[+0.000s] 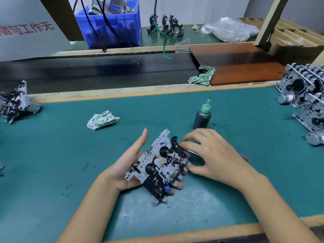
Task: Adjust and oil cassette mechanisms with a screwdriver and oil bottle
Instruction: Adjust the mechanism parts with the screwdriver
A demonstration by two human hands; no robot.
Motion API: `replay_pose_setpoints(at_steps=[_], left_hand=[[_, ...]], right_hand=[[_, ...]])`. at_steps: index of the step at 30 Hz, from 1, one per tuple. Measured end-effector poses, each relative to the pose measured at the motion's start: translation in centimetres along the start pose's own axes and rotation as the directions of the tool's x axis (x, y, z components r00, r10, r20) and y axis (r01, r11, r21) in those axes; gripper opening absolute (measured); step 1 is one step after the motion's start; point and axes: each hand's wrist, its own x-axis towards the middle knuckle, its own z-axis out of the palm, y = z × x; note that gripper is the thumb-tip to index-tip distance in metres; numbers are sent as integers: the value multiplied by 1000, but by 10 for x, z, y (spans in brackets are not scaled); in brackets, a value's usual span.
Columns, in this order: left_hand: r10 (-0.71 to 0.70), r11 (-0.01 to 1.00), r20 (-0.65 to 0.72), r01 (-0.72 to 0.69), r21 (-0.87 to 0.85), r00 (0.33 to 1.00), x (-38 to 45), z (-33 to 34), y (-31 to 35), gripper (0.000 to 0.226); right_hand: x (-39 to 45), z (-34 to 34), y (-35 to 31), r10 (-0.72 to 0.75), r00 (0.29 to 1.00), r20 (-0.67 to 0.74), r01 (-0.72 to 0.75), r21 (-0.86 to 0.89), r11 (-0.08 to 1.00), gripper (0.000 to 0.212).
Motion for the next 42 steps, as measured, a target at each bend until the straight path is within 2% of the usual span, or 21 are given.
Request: replay_pose_setpoints(at_steps=[2,7,8,9,10,11,12,13,14,15,16,17,20,23,27,29,34,36,38,40,42], left_hand=[[-39,998,-31,40,49,999,0,-1,4,87],[25,998,-41,-27,-64,999,-2,-11,14,110],[65,998,-99,-67,-15,993,-4,-10,15,107],[120,989,-197,-100,109,973,-7,-8,15,102],[202,949,-324,-103,297,924,-11,-3,12,96],[336,847,-445,-60,527,830,-17,1,6,91],[495,674,-498,47,737,712,-23,7,-2,87],[595,455,-472,212,865,651,-29,16,-9,86],[635,223,-408,349,910,656,-34,21,-17,87],[637,46,-346,415,909,689,-35,24,-26,88],[647,-40,-305,430,902,699,-35,27,-33,86],[672,-78,-271,430,900,689,-33,29,-37,82],[805,-145,-112,377,915,582,-25,32,-43,61],[853,-110,-110,381,918,510,-17,32,-46,63],[894,-102,-82,377,921,441,-15,24,-47,64],[891,-109,-63,346,932,450,-16,22,-46,63],[819,-212,80,170,962,569,-24,11,-46,53],[818,-260,129,161,952,561,-25,10,-47,48],[841,-296,151,209,932,519,-23,11,-50,50],[860,-309,163,238,921,484,-21,12,-51,51],[861,-318,170,247,915,479,-21,11,-50,51]], right_hand=[[-11,-2,1,-39,999,13,40,-37,999,45],[-28,0,-1,1,993,-114,-11,-88,996,54],[-31,3,-3,25,990,-136,-37,-83,996,54],[-32,5,-5,51,988,-145,-62,-70,996,54],[-34,8,-7,75,986,-147,-84,-57,995,53],[-34,10,-8,94,984,-152,-103,-52,993,52],[-34,12,-10,108,981,-160,-118,-53,992,52],[-33,13,-11,120,978,-168,-131,-59,990,51],[-32,13,-13,129,977,-173,-143,-69,987,51],[-31,14,-14,134,975,-177,-151,-85,985,51],[-30,14,-15,134,974,-183,-155,-106,982,50],[-29,14,-15,129,974,-188,-155,-131,979,50],[-29,14,-13,103,976,-190,-141,-196,970,49],[-29,14,-11,67,978,-195,-107,-200,974,49],[-28,16,-10,10,984,-178,-29,-109,994,54],[-29,19,-9,25,981,-193,-40,-73,997,54],[-30,23,-7,49,972,-230,-82,-134,988,53],[-30,23,-6,59,972,-228,-87,-117,989,52],[-31,22,-6,65,973,-221,-82,-64,995,52],[-32,21,-6,53,976,-210,-58,-16,998,53],[-33,20,-4,35,977,-209,-36,-5,999,54]])
